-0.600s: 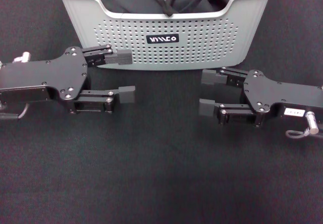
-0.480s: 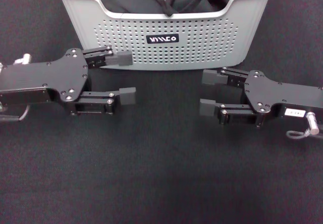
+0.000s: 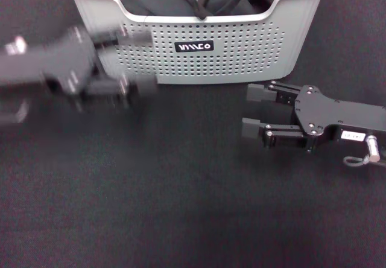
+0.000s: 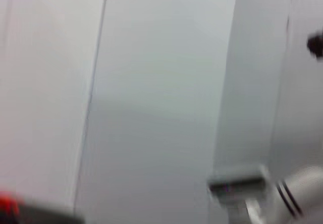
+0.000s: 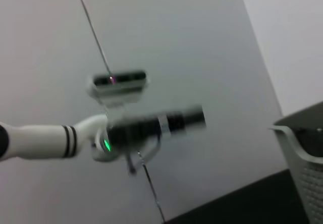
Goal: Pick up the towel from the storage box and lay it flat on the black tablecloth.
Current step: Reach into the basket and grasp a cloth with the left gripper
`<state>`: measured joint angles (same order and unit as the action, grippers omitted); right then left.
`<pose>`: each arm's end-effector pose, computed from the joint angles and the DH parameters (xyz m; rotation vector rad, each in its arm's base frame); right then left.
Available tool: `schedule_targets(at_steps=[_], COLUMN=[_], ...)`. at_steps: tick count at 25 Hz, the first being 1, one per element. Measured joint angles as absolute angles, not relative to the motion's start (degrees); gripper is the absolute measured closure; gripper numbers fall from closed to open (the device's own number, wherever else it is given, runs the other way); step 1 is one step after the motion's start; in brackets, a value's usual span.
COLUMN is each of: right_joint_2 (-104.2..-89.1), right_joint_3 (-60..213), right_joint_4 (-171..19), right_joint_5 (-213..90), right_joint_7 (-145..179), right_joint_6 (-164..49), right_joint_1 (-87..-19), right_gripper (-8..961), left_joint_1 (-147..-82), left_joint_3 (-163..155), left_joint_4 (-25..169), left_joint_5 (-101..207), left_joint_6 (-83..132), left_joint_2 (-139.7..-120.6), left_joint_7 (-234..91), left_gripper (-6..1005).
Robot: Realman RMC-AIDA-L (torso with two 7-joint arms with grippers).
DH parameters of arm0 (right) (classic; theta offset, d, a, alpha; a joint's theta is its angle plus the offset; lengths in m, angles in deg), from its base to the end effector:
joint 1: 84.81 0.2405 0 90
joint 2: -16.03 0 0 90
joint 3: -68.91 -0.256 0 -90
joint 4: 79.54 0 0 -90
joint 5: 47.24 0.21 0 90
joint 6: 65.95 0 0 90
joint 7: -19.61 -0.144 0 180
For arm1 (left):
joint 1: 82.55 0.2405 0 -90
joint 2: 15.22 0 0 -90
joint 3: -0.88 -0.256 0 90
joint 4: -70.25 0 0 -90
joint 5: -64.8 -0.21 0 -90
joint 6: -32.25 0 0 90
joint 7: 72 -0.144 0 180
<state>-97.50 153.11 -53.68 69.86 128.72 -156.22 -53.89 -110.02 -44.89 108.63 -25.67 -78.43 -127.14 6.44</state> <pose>0.2050 0.3122 -0.0285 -2.8156 0.4958 1.2158 -0.2289 0.3040 0.0719 -2.7581 -0.3037 -1.2317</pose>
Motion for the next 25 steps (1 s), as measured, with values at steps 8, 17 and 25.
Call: schedule_targets(at_steps=[8, 17, 25], right_joint_2=[-97.39, -98.45, -98.69], right_joint_3=[153.1, 153.1, 152.3], right_joint_4=[-55.6, -56.8, -57.3], right_joint_5=[69.8, 70.0, 70.4], right_joint_7=[130.3, 132.5, 133.7], right_joint_6=[-154.5, -154.3, -154.3], right_joint_1=[-54.2, -56.8, -60.5], right_gripper=[130, 132, 134], left_joint_1=[-113.4, -130.6, -140.0], left_joint_3=[-43.6, -47.8, -48.0], left_joint_4=[135.6, 134.3, 122.0], left_joint_5=[-20.7, -52.6, -67.1], left_joint_6=[-65.0, -35.6, -26.4], left_joint_2=[-127.49, -131.56, -131.29], left_joint_7=[31.2, 39.9, 44.7], left_gripper=[171, 173, 178])
